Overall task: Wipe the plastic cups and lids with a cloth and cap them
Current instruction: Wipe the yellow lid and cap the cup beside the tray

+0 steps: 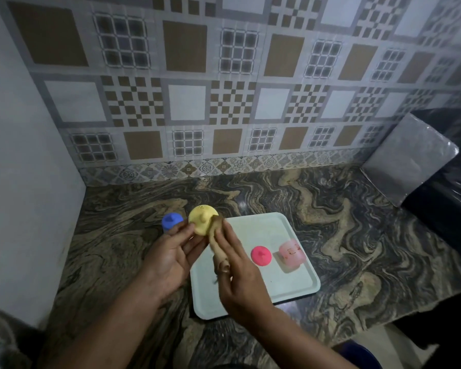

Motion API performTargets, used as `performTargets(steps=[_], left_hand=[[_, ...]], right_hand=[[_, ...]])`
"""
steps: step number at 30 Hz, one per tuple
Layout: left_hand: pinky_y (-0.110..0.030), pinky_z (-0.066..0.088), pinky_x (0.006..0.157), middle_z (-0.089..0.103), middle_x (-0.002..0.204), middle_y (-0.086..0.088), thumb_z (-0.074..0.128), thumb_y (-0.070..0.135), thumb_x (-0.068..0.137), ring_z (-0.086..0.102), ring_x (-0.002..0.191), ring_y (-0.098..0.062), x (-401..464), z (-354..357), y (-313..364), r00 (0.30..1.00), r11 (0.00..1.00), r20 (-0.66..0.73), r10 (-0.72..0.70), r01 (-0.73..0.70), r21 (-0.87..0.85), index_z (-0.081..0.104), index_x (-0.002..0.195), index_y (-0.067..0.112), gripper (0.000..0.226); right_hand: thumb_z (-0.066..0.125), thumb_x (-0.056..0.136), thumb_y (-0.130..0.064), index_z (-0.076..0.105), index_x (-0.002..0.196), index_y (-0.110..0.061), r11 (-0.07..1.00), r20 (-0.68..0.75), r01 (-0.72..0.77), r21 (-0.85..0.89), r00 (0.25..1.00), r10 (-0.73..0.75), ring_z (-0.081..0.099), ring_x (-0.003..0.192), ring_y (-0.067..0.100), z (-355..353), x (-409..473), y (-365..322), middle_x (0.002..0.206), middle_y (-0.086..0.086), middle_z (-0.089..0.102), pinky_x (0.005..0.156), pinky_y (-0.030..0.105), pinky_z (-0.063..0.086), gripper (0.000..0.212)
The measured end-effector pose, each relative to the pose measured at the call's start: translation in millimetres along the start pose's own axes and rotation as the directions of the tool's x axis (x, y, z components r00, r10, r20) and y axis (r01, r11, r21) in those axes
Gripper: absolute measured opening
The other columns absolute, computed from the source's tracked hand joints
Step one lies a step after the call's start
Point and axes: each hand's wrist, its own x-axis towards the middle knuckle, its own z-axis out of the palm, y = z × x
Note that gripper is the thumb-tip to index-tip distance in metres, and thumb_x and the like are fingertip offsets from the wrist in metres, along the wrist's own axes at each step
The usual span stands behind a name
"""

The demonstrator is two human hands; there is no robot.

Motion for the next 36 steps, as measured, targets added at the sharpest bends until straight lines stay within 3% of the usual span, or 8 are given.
performTargets(steps=[4,8,11,16,21,26,31,36], left_hand=[[-0.031,0.064,0.071,0.077,0.103,-0.013,0.056,0.006,0.096,0.077,0.088,-0.019,-5,-3,-1,1.0,1.0,-0.025,-0.008,0.008,0.009,0.064,0.114,0.004,0.02],[-0.03,0.064,0.071,0.078,0.1,-0.011,0.055,0.005,0.099,0.077,0.084,-0.016,-3,-8,-11,0.994,1.0,-0.104,0.029,-0.028,0.006,0.065,0.11,0.006,0.015],[-0.028,0.063,0.073,0.076,0.101,-0.011,0.054,0.006,0.099,0.076,0.084,-0.015,-5,-6,-31,0.997,0.997,-0.078,-0.028,0.034,0.073,0.068,0.108,0.007,0.017],[-0.032,0.064,0.077,0.077,0.097,-0.012,0.052,0.004,0.1,0.077,0.082,-0.017,-17,-11,-48,0.996,0.984,-0.037,-0.076,0.081,0.157,0.068,0.106,0.004,0.017],[-0.031,0.063,0.079,0.076,0.102,-0.012,0.052,0.008,0.1,0.075,0.084,-0.018,-17,-6,-59,0.996,0.966,-0.082,-0.025,0.046,0.254,0.071,0.111,0.008,0.022],[-0.035,0.062,0.076,0.074,0.11,-0.015,0.053,0.009,0.1,0.073,0.096,-0.022,-25,5,-73,0.995,0.946,-0.038,-0.087,0.095,0.309,0.067,0.121,0.003,0.026],[-0.029,0.061,0.067,0.076,0.1,-0.006,0.059,0.015,0.099,0.074,0.085,-0.015,-21,22,-80,0.982,0.967,-0.182,0.054,-0.006,0.253,0.069,0.115,0.013,0.02],[-0.03,0.06,0.068,0.077,0.095,-0.008,0.065,0.014,0.096,0.074,0.085,-0.019,-20,41,-99,0.949,0.972,-0.255,0.186,-0.14,0.19,0.069,0.108,0.011,0.013]], right_hand=[[0.058,0.107,-0.025,0.074,0.119,-0.017,0.506,0.1,-0.682,0.528,0.642,0.761,0.077,0.095,0.029,-8,27,23,0.109,0.018,0.075,0.073,0.042,0.065,0.021],[0.045,0.111,-0.017,0.061,0.148,-0.023,0.903,-0.146,-0.27,0.334,0.932,0.333,0.059,0.138,0.013,-17,11,4,0.146,-0.006,0.065,0.113,0.039,0.051,0.041],[0.046,0.107,-0.004,0.048,0.157,-0.01,1.0,-0.065,-0.011,0.02,0.998,0.012,0.032,0.159,0.015,-2,0,-1,0.166,0.002,0.044,0.129,0.031,0.028,0.05],[0.044,0.112,-0.027,0.075,0.127,-0.025,0.683,0.149,-0.566,0.461,0.808,0.57,0.071,0.12,0.025,-29,36,11,0.127,0.006,0.075,0.098,0.043,0.061,0.035],[0.046,0.106,-0.003,0.062,0.144,-0.007,0.998,-0.004,0.007,0.059,1.0,-0.006,0.05,0.147,0.018,-39,-4,10,0.149,0.006,0.063,0.123,0.036,0.04,0.042],[0.037,0.115,-0.023,0.076,0.126,-0.014,0.693,0.207,-0.547,0.47,0.832,0.515,0.072,0.114,0.02,-58,11,9,0.122,0.006,0.078,0.088,0.038,0.065,0.042],[0.041,0.112,-0.016,0.066,0.142,-0.018,0.894,0.035,-0.235,0.382,0.97,0.241,0.061,0.136,0.016,-72,-8,5,0.142,-0.005,0.068,0.11,0.046,0.054,0.039],[0.05,0.107,-0.009,0.061,0.148,-0.011,0.968,0.002,-0.089,0.233,0.996,0.091,0.051,0.142,0.004,-78,-16,11,0.148,0.001,0.061,0.119,0.023,0.04,0.043]])
